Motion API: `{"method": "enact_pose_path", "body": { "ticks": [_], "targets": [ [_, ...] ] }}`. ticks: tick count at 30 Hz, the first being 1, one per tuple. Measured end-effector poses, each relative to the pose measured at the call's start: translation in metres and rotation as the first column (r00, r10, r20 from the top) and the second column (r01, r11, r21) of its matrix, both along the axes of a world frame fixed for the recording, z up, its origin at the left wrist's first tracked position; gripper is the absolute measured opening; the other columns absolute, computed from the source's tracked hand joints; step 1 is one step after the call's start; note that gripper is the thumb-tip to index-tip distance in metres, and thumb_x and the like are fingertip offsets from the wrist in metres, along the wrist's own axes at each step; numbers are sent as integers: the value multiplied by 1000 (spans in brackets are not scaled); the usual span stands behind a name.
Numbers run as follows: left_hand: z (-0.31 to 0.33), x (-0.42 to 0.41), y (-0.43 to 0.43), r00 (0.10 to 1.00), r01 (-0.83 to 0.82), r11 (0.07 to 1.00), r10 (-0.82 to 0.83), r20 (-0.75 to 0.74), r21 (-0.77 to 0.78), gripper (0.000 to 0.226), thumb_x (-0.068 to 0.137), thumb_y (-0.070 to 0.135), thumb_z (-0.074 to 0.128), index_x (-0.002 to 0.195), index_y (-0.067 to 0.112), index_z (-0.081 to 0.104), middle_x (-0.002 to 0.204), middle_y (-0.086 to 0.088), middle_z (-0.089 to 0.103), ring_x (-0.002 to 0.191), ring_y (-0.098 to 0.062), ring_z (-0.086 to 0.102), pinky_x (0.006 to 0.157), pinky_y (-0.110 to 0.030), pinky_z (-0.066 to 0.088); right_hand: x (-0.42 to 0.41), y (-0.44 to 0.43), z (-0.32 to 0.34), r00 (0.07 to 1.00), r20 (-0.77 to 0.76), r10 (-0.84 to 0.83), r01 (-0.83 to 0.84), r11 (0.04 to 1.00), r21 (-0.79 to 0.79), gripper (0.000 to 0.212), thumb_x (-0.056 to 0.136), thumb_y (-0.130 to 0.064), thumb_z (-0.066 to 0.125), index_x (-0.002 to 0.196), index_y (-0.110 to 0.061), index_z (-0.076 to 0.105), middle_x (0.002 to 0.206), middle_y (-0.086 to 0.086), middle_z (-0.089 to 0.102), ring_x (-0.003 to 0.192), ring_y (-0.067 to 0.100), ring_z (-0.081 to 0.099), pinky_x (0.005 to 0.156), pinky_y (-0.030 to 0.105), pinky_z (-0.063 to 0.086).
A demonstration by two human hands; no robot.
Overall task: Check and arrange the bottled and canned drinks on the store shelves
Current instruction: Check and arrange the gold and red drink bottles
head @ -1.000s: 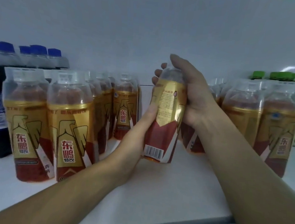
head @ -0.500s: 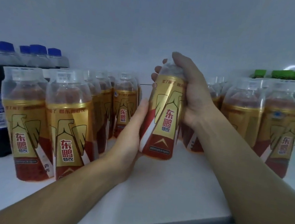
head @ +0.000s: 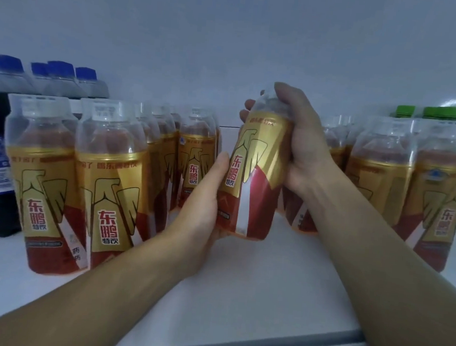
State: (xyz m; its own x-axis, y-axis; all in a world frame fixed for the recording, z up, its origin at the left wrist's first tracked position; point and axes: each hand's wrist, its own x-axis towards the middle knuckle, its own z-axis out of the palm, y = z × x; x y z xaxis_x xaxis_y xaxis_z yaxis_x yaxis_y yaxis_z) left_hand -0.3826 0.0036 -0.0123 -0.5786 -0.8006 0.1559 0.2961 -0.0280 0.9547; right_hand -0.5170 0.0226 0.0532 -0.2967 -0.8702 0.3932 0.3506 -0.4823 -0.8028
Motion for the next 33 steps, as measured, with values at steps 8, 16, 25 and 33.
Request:
{"method": "enact_pose_path", "body": {
  "ticks": [8, 16, 25, 33],
  "targets": [
    [0, 2, 2, 975, 215, 960, -220, 7, 181, 65, 97, 60, 37, 104, 8, 76, 99, -17, 75, 79, -30, 73, 68, -39, 60, 0, 4, -1, 985, 72, 158, -157, 987, -17, 30, 94, -37, 57, 103, -11, 65, 94, 8, 74, 85, 18, 73, 80, 35, 60],
    [1, 1, 5, 997, 29, 999, -26, 71, -43, 54, 92, 67, 44, 123, 30, 67, 104, 3, 77, 97, -18, 74, 91, -49, 57, -1, -4, -2, 1000, -19, 14, -13, 999, 51, 30, 91, -34, 65, 103, -7, 65, 92, 11, 70, 79, 21, 69, 70, 33, 59],
    [4, -2, 2, 998, 32, 998, -35, 55, 55, 60, 98, 62, 37, 99, 17, 77, 92, -8, 78, 78, -22, 76, 70, -37, 62, 2, -8, -2, 993, -51, -111, 111, 994, -7, 35, 88, -28, 70, 112, -3, 64, 96, 14, 68, 74, 24, 66, 65, 34, 58],
    [2, 1, 6, 990, 115, 977, -127, 57, 179, 57, 100, 52, 37, 90, 14, 79, 93, -14, 77, 73, -30, 74, 62, -42, 61, 3, 2, -2, 996, -61, 62, -60, 998, 30, 33, 91, -36, 61, 74, -17, 82, 88, 7, 75, 85, 20, 68, 76, 36, 58]
  ]
}}
